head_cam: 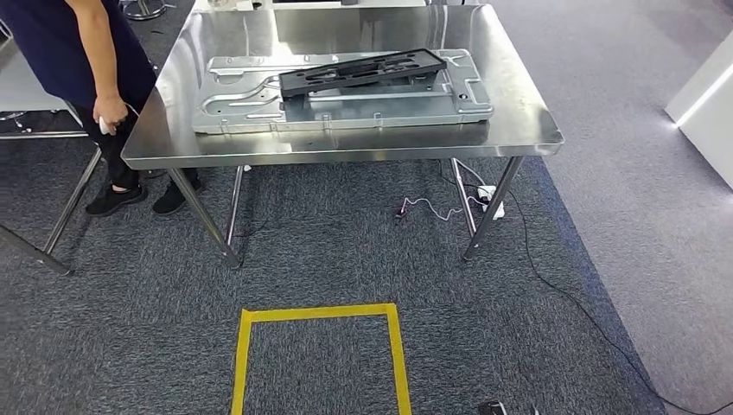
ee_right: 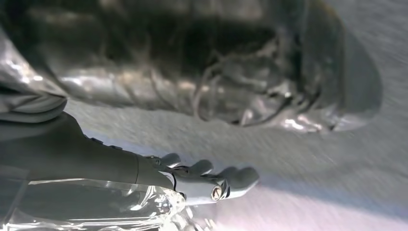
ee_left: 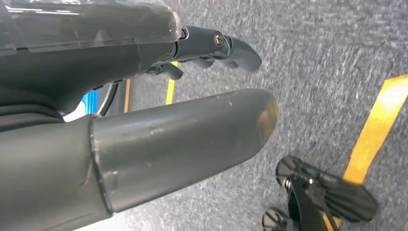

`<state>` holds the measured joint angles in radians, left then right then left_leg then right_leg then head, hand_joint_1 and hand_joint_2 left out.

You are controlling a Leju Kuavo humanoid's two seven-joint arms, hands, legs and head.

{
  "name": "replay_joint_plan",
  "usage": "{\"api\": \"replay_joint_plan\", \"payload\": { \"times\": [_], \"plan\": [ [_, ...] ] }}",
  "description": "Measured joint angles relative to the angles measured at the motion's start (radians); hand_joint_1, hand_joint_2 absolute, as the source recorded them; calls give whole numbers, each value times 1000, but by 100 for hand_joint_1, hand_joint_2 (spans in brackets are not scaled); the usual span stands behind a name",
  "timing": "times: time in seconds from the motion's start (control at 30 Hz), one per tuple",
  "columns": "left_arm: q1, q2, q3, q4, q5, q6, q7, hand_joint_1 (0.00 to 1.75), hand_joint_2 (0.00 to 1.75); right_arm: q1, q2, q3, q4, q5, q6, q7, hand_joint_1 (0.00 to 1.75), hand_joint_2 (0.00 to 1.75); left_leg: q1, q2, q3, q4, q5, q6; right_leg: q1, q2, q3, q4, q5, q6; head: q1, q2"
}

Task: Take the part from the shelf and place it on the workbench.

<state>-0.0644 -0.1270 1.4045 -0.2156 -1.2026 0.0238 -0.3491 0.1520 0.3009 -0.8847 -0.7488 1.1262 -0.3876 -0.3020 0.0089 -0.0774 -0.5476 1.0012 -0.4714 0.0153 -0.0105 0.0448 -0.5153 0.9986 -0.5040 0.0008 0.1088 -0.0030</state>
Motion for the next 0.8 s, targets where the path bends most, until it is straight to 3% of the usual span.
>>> {"api": "replay_joint_plan", "payload": {
  "times": [0.07,0.17,0.2,0.23,0.27,0.3,0.37,0.4,0.43,0.5,0.53,0.6,0.67,0.7,0.73,0.77,0.8],
  "plan": [
    [0,-1,0,0,-1,3,1,0,0,-24,0,-48,63,6,9,0,0,0,-1,14,-18,35,-26,-8,-4,-25,0,-8,8,-15,0,0],
    [-1,-2,0,0,-1,5,3,0,0,-39,0,-96,121,6,12,-7,0,0,0,56,-96,214,-127,-17,-2,-65,-9,-8,13,-27,-2,0],
    [-1,-2,0,0,-1,6,3,0,0,-43,0,-110,139,6,13,-8,0,0,1,61,-117,267,-146,-20,0,-79,-13,-5,14,-27,-2,0],
    [0,-2,0,0,-1,6,3,0,0,-48,-1,-120,155,6,13,-9,0,0,2,64,-122,289,-147,-22,0,-93,-17,-2,14,-27,-2,0],
    [1,-2,0,0,-1,6,3,0,0,-54,-1,-131,168,6,13,-9,0,0,2,69,-108,271,-130,-22,1,-105,-19,2,13,-27,-2,0],
    [3,-2,0,0,-1,6,3,0,0,-60,-2,-141,181,6,14,-9,0,0,3,78,-76,217,-100,-20,1,-116,-21,5,13,-26,-2,0],
    [1,-2,0,0,-1,7,3,0,0,-69,-2,-152,198,6,14,-9,0,0,-1,122,2,74,-50,-13,4,-136,-22,11,11,-21,-2,0],
    [-1,-2,0,0,-1,7,3,0,0,-72,-2,-156,205,6,14,-9,0,0,-5,138,25,26,-39,-8,6,-144,-22,13,11,-16,-1,0],
    [-3,-2,0,0,-1,7,3,0,0,-76,-2,-160,210,6,14,-9,0,0,-8,148,33,3,-38,-4,8,-153,-22,14,11,-10,-1,0],
    [-1,-2,0,0,-1,7,3,0,0,-83,-2,-168,218,6,14,-9,0,0,-11,131,28,-3,-33,7,9,-170,-20,12,14,2,-1,0],
    [1,-2,0,0,-1,7,3,0,0,-86,-2,-170,221,6,14,-9,0,0,-9,122,27,-6,-27,12,7,-168,-19,15,11,8,-1,0],
    [2,-3,0,0,-3,8,4,0,0,-89,-4,-175,228,7,19,-7,0,0,-5,104,23,-14,-13,25,4,-127,-35,57,-28,18,0,0],
    [0,-3,0,0,-7,8,7,0,0,-90,-9,-188,246,13,34,12,0,0,-3,85,13,-14,-3,34,0,-70,-85,176,-106,24,0,0],
    [-1,-3,0,0,-9,9,9,0,0,-92,-13,-196,259,18,45,29,0,0,-4,73,7,-13,1,37,-2,-56,-112,240,-136,25,-1,0],
    [-1,-3,0,0,-12,9,9,0,0,-95,-19,-206,276,22,57,49,0,0,-5,60,2,-11,4,37,-2,-51,-126,280,-147,26,0,0],
    [-1,-3,0,0,-15,9,9,0,0,-99,-24,-217,294,25,73,69,0,0,-6,45,-1,-9,6,36,-2,-48,-121,278,-134,25,0,0],
    [0,-3,0,0,-17,8,9,0,0,-102,-30,-227,313,25,92,86,0,0,-6,31,-3,-6,7,35,-2,-45,-99,239,-105,22,0,0]
  ]
}}
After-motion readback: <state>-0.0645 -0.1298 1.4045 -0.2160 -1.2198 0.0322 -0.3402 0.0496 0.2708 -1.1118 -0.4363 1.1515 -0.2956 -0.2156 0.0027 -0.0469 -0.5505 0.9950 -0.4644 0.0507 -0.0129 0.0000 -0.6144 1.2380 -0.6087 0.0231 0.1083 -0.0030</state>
